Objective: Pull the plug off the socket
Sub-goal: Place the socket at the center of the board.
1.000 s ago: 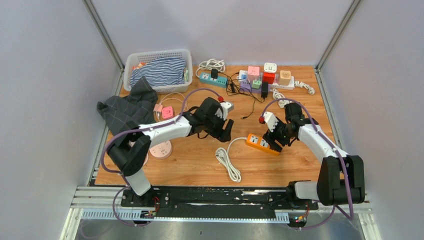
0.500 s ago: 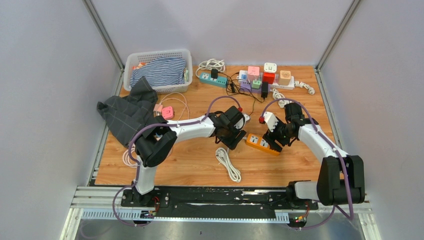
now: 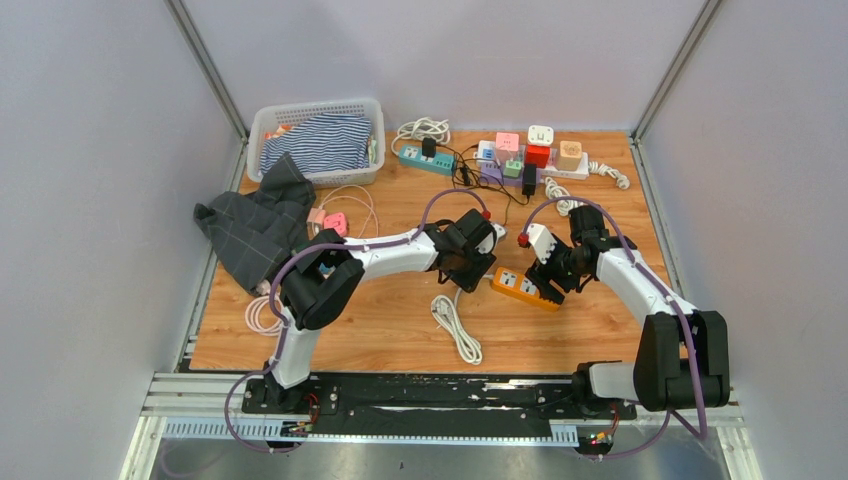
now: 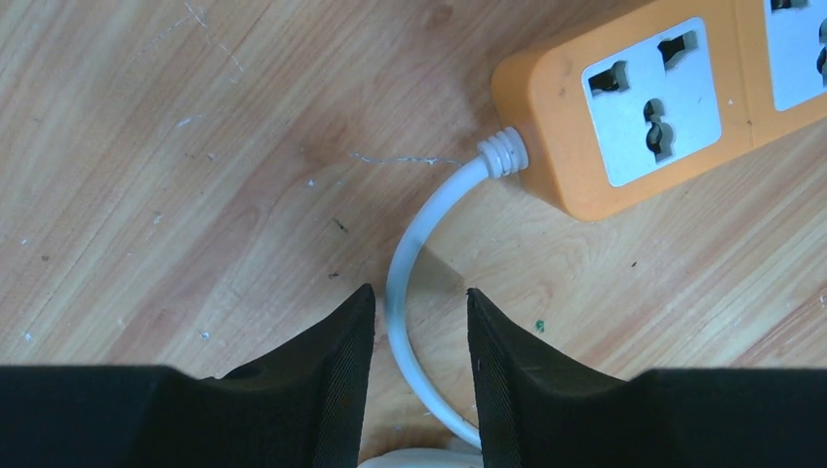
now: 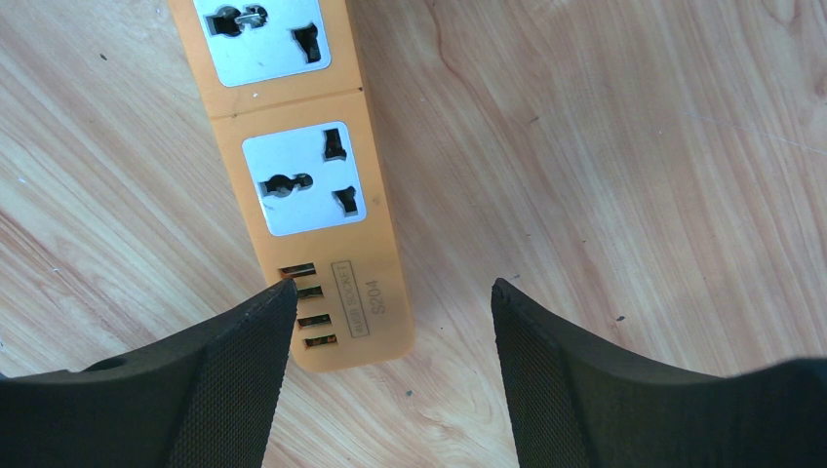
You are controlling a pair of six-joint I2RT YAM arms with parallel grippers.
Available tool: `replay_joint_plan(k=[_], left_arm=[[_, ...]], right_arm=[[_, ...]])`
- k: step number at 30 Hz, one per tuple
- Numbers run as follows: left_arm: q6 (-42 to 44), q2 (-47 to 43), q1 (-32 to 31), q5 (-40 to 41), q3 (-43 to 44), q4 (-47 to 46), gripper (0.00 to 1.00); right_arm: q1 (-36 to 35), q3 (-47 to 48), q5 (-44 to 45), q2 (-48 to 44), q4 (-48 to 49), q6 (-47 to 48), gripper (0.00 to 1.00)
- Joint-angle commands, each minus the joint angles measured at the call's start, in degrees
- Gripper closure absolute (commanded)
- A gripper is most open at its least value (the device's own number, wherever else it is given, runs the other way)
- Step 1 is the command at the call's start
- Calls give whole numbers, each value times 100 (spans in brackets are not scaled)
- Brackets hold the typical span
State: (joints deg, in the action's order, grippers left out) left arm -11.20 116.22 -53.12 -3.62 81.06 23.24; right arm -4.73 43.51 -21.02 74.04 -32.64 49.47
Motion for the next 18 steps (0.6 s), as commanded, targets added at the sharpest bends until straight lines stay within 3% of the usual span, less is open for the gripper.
replay_joint_plan(k=[1,15,18], left_arm=[[-23,127,-128,52,9,-280,58],[431,45,-599,978,-431,-1299,59],[557,1,-678,1064,-597,-1626,69]], right_arm=[[76,-18,-96,57,-222,93,25],[80,-18,-118,58,-234,106,25],[86,-18,-130,41,-234,106,25]])
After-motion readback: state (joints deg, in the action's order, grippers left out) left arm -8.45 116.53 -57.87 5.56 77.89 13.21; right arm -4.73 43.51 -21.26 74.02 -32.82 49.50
